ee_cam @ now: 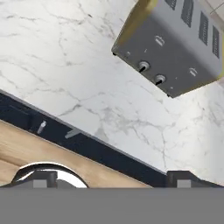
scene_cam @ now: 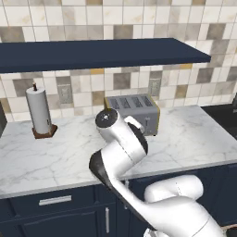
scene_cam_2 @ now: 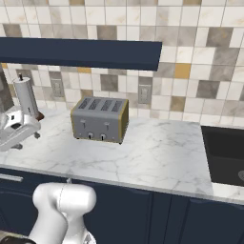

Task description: Take the pizza cutter from the drawer on the left and place it on the dining counter for cutting.

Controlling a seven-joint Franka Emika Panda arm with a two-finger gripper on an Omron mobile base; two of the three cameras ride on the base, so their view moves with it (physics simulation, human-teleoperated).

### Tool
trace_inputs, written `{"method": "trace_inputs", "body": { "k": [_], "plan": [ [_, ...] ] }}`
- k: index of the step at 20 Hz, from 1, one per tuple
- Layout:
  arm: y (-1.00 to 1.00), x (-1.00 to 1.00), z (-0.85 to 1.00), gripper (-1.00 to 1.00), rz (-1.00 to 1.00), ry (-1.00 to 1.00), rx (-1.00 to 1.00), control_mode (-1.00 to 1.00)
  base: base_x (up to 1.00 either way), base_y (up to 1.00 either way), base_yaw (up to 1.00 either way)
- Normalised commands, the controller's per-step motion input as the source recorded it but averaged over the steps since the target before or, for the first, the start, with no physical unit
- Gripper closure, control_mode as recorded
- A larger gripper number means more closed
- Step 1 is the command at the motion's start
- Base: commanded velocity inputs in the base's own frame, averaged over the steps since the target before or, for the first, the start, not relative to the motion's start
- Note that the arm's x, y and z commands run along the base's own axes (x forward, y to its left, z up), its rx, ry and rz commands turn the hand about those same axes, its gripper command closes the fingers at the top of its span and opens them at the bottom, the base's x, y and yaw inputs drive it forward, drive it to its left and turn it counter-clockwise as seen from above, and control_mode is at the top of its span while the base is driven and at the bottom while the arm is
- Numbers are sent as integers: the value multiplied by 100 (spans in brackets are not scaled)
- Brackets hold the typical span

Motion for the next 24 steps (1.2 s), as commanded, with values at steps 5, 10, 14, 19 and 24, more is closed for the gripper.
{"method": "trace_inputs", "body": {
  "k": [5, 10, 14, 19, 24],
  "plan": [
    [65, -39, -21, -100, 32, -11, -32, -100, 0, 0, 0],
    [65, -31, -21, -100, 34, -7, -31, -100, 0, 0, 0],
    [44, -30, -16, -100, 38, 0, -19, -100, 0, 0, 0],
    [42, -23, -26, -100, 36, 0, -10, -100, 0, 0, 0],
    [31, -10, -30, -100, 20, -1, -2, -100, 0, 0, 0]
  ]
}}
